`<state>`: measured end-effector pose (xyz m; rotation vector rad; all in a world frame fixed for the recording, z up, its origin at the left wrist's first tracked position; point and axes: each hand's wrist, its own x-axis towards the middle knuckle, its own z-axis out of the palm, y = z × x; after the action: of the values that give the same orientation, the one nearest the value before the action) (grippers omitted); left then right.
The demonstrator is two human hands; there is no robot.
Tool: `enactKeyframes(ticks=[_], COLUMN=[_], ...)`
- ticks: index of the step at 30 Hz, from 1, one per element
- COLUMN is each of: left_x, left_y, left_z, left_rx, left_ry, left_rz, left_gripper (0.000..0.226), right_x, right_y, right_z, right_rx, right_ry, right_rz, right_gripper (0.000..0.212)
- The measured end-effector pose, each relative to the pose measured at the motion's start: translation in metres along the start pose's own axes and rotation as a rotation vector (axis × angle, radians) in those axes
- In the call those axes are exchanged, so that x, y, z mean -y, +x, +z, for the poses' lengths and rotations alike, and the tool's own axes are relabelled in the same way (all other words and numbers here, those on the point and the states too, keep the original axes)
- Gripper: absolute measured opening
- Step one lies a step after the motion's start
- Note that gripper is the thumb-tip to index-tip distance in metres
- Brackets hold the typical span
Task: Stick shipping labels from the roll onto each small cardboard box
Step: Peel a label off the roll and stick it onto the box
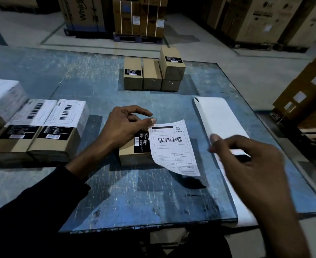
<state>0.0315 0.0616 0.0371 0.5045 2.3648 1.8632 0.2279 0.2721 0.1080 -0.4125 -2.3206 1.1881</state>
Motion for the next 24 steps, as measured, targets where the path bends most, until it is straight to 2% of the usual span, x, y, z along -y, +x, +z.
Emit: enactKeyframes(ticks=[2,4,7,9,12,14,17,19,22,24], left_x=[-0.001,-0.003,0.000,0.000,-0.002,-0.003,-0.008,-0.009,-0.005,0.000], left_y=[-0.001,-0.003,-0.005,-0.006,-0.009,-0.013,-0.024,-0.030,-0.041,-0.046], left_z=[0.002,0.003,0.003,0.001,0.001,0.000,-0.007,-0.010,-0.011,-0.011], left_rx=[-0.040,-0.104,-0.186,-0.211,-0.203,-0.186,-0.124,-0.009,0.181,0.199], left_ry=[0.003,0.033,0.098,0.131,0.189,0.252,0.438,0.564,0.616,0.578], left_rz=[-0.002,0.005,0.019,0.032,0.101,0.213,0.526,0.716,0.758,0.714], left_gripper=[0.013,0.005,0.007,0.007,0.007,0.007,0.014,0.023,0.029,0.030], right_x=[0.006,0.011,0.018,0.014,-0.004,-0.012,-0.020,-0.024,-0.034,-0.038], right_y=[0.007,0.015,0.017,0.010,0.003,0.003,0.004,0.001,0.000,0.002], right_z=[0.025,0.051,0.082,0.097,0.099,0.093,0.085,0.082,0.073,0.065], right_rx=[0.082,0.260,0.644,0.742,0.691,0.657,0.593,0.557,0.560,0.509], right_ry=[-0.021,-0.100,-0.345,-0.469,-0.517,-0.551,-0.573,-0.564,-0.507,-0.464], right_rz=[-0.122,-0.256,-0.275,-0.339,-0.378,-0.353,-0.316,-0.279,-0.122,-0.041], right_gripper=[0.024,0.026,0.055,0.074,0.082,0.084,0.086,0.088,0.089,0.090])
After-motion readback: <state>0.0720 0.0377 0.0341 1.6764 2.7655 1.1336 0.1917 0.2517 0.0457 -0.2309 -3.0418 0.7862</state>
